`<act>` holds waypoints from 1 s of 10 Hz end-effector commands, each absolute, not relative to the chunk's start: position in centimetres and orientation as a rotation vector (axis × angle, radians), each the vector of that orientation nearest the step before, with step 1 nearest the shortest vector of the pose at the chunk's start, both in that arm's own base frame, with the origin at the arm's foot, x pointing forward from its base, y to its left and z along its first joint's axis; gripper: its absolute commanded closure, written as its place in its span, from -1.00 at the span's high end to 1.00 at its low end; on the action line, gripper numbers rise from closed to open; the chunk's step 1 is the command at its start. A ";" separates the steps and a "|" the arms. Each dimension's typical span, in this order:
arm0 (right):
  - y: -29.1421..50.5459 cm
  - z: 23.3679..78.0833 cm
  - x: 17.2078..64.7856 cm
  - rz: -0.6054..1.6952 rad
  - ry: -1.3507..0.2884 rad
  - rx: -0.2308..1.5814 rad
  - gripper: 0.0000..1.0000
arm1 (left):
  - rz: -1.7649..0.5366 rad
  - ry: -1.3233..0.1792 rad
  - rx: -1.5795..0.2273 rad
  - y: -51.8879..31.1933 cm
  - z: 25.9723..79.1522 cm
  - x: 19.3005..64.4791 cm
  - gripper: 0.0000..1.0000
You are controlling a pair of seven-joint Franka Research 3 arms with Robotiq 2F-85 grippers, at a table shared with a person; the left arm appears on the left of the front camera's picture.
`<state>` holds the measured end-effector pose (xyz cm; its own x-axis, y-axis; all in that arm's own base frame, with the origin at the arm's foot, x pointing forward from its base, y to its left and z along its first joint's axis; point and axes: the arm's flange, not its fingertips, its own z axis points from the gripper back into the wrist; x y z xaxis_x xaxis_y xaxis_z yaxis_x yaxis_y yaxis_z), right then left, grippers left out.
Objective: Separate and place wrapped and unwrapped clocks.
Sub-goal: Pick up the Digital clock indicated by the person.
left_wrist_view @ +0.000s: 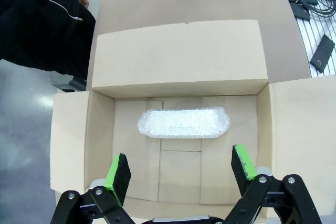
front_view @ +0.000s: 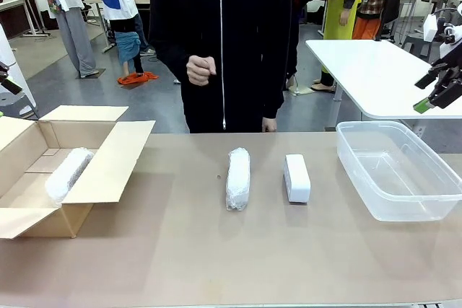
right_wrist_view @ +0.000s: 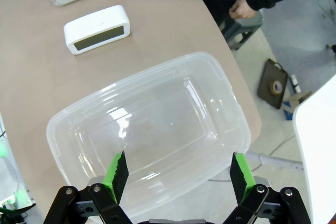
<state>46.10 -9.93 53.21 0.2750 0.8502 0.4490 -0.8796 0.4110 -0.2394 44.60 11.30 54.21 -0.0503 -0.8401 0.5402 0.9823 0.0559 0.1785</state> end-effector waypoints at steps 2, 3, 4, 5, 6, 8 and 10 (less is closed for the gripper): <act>-10.0 53.1 46.2 1.167 -0.571 0.073 1.00 | -1.518 -0.603 -0.307 11.4 54.2 44.6 1.00; -10.0 53.1 46.2 1.167 -0.571 0.073 1.00 | -1.518 -0.603 -0.307 11.4 54.2 44.6 1.00; -10.0 53.1 46.2 1.167 -0.571 0.073 1.00 | -1.518 -0.603 -0.307 11.4 54.2 44.6 1.00; -10.0 53.1 46.2 1.167 -0.571 0.073 1.00 | -1.518 -0.603 -0.307 11.4 54.2 44.6 1.00; -10.0 53.1 46.2 1.167 -0.571 0.073 1.00 | -1.518 -0.603 -0.307 11.4 54.2 44.6 1.00; -10.0 53.1 46.2 1.167 -0.571 0.073 1.00 | -1.518 -0.603 -0.307 11.4 54.2 44.6 1.00; -10.0 53.1 46.2 1.167 -0.571 0.073 1.00 | -1.518 -0.603 -0.307 11.4 54.2 44.6 1.00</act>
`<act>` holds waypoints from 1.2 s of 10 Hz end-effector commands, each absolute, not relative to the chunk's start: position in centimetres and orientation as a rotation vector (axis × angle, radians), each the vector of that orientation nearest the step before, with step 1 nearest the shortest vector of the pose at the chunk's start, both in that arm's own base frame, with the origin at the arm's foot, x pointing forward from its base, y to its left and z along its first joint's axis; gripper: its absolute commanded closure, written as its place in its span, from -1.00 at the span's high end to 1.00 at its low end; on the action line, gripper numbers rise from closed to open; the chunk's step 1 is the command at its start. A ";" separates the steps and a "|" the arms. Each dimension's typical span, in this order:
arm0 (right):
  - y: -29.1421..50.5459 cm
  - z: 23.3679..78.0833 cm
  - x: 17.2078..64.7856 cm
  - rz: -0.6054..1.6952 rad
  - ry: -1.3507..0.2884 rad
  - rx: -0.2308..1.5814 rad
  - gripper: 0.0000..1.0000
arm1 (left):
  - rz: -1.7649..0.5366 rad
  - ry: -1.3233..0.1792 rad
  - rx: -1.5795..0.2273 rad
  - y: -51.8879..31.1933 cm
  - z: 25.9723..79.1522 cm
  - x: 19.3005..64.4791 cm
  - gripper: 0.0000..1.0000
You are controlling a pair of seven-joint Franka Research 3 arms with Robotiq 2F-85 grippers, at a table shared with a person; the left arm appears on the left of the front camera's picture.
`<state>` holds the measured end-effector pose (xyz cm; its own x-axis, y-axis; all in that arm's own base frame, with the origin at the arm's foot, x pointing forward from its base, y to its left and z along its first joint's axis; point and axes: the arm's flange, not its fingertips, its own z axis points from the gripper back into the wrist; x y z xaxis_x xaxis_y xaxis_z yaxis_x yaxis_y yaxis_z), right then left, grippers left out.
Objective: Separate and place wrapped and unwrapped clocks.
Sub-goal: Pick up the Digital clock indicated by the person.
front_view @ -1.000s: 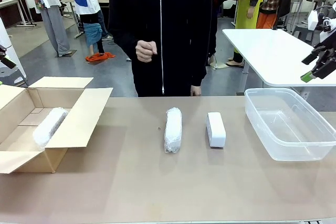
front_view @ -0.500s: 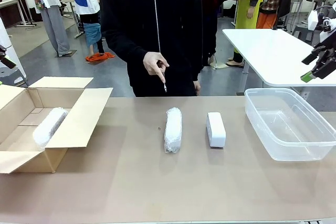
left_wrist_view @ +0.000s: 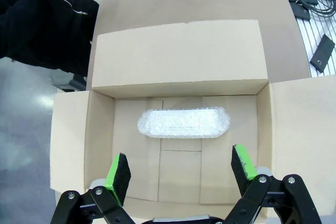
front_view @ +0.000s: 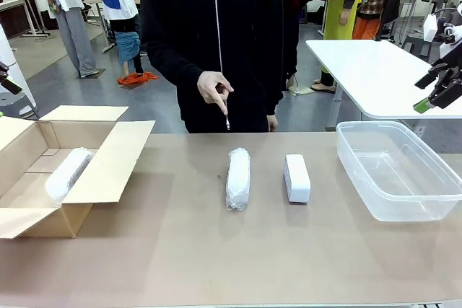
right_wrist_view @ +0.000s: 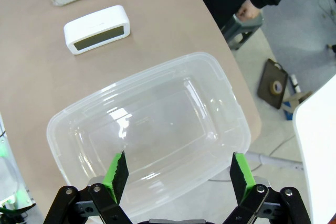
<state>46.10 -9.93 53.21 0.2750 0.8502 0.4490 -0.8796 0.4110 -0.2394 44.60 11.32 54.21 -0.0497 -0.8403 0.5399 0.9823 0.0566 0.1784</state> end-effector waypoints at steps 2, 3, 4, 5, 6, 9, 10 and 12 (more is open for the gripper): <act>-10.0 53.1 46.2 1.167 -0.571 0.073 1.00 | -1.518 -0.603 -0.307 11.4 54.2 44.6 1.00; -10.0 53.1 46.2 1.167 -0.571 0.073 1.00 | -1.518 -0.603 -0.307 11.4 54.2 44.6 1.00; -10.0 53.1 46.2 1.167 -0.571 0.073 1.00 | -1.515 -0.599 -0.300 11.3 54.2 44.6 1.00; -10.0 53.1 46.2 1.167 -0.571 0.073 1.00 | -1.502 -0.562 -0.261 10.0 54.3 44.9 1.00; -10.0 53.1 46.2 1.167 -0.571 0.073 1.00 | -1.491 -0.524 -0.225 8.6 54.2 45.1 1.00; -10.0 53.1 46.2 1.167 -0.571 0.073 1.00 | -1.552 -0.421 -0.182 3.2 53.9 45.5 1.00; -10.0 53.1 46.2 1.167 -0.571 0.073 1.00 | -1.582 -0.395 -0.179 1.4 53.8 45.7 1.00; -10.0 53.1 46.2 1.167 -0.571 0.073 1.00 | -1.640 -0.331 -0.177 -2.3 53.2 46.5 1.00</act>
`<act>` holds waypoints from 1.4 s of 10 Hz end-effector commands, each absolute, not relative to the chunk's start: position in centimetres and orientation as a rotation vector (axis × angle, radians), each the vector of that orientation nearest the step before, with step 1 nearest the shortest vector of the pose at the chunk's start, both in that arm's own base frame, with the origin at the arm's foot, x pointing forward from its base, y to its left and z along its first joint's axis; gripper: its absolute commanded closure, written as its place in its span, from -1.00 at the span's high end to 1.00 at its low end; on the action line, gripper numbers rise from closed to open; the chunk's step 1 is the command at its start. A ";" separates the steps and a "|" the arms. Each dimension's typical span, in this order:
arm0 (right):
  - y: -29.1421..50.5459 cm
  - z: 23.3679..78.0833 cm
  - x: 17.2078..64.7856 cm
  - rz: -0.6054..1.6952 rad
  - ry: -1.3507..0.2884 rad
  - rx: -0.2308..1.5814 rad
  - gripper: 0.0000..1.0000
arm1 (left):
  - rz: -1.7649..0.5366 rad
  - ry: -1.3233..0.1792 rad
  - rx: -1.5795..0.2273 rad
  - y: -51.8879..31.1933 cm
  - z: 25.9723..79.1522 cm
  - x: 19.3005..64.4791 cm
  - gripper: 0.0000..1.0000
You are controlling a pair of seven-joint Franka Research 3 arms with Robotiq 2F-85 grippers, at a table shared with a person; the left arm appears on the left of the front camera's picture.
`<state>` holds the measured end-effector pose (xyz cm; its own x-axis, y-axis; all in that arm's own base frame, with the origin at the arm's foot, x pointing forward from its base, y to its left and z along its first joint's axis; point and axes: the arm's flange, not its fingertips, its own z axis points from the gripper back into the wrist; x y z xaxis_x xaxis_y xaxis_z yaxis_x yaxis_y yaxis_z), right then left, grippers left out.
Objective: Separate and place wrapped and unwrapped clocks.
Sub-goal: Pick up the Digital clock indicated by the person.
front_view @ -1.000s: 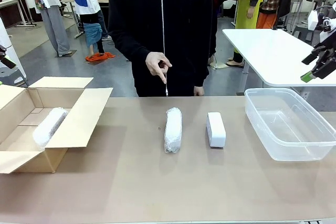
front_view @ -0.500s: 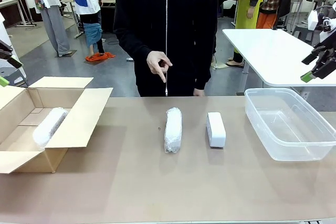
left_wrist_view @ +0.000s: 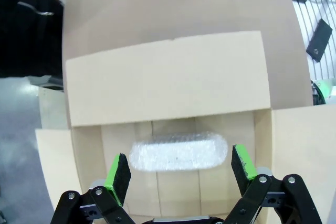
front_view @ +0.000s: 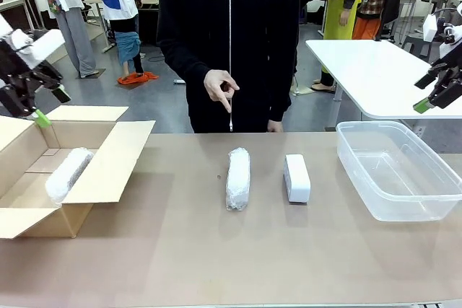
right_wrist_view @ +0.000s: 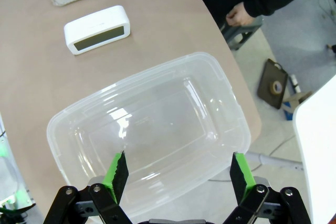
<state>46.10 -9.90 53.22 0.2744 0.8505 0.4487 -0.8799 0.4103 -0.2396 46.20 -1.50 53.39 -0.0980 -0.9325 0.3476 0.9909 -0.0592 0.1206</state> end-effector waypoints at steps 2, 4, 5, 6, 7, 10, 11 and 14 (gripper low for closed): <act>-10.0 53.1 46.2 1.167 -0.571 0.073 1.00 | -1.712 -0.261 -0.171 -6.1 52.4 47.4 1.00; -10.0 53.1 46.2 1.167 -0.571 0.073 1.00 | -1.756 -0.213 -0.179 -9.7 51.6 48.3 1.00; -10.0 53.1 46.2 1.167 -0.571 0.073 1.00 | -1.784 -0.180 -0.167 -11.2 51.1 48.5 1.00; -10.0 53.1 46.2 1.167 -0.571 0.073 1.00 | -1.799 -0.159 -0.164 -12.6 50.6 48.7 1.00; -10.0 53.1 46.2 1.167 -0.571 0.073 1.00 | -1.807 -0.139 -0.161 -14.1 50.0 48.8 1.00; -10.0 53.1 46.2 1.167 -0.571 0.073 1.00 | -1.704 -0.137 -0.200 -17.6 48.8 49.7 1.00; -10.0 53.1 46.2 1.167 -0.571 0.073 1.00 | -1.632 -0.157 -0.192 -18.8 48.3 49.9 1.00; -10.0 53.1 46.2 1.167 -0.571 0.073 1.00 | -1.321 -0.183 -0.126 -22.5 46.3 50.1 1.00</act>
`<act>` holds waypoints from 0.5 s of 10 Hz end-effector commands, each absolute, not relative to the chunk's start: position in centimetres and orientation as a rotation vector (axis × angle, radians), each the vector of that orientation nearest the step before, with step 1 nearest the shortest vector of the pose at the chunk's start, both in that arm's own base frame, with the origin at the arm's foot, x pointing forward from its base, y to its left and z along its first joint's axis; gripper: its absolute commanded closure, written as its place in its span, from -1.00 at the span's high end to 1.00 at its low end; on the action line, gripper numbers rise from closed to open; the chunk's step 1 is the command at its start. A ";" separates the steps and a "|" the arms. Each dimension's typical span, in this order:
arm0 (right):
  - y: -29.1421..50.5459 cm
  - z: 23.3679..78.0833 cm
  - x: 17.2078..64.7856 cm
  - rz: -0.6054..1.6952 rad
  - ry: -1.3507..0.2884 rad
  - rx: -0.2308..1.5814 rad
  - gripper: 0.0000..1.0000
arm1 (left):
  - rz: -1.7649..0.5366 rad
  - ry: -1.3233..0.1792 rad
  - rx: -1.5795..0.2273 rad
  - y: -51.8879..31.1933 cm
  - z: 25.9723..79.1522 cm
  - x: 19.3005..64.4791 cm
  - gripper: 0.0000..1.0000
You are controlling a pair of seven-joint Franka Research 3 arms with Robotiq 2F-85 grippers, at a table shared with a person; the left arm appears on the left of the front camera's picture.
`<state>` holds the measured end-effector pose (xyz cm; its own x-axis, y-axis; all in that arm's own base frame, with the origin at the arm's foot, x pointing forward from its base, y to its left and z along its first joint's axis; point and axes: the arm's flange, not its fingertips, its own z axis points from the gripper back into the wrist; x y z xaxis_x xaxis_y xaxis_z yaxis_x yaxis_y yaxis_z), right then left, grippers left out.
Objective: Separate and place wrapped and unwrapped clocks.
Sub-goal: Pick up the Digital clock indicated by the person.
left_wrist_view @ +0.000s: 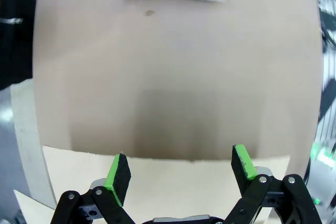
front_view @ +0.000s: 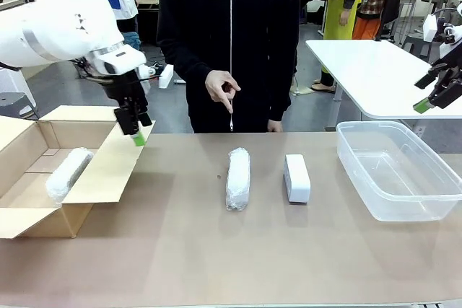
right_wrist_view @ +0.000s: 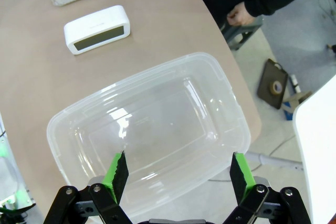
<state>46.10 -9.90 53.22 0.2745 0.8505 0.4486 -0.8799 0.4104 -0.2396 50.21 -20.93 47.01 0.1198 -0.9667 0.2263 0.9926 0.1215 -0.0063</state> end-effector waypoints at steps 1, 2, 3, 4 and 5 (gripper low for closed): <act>-10.0 53.1 46.2 1.167 -0.571 0.073 1.00 | -1.214 -0.217 -0.079 -23.7 45.7 50.1 1.00; -10.0 53.1 46.2 1.167 -0.571 0.073 1.00 | -1.127 -0.239 -0.051 -24.5 45.3 50.2 1.00; -10.0 53.1 46.2 1.167 -0.571 0.073 1.00 | -1.042 -0.235 -0.029 -25.5 44.6 50.2 1.00; -10.0 53.1 46.2 1.167 -0.571 0.073 1.00 | -0.962 -0.214 -0.032 -26.7 43.8 50.2 1.00; -10.0 53.1 46.2 1.167 -0.571 0.073 1.00 | -0.894 -0.209 -0.042 -27.8 43.3 50.1 1.00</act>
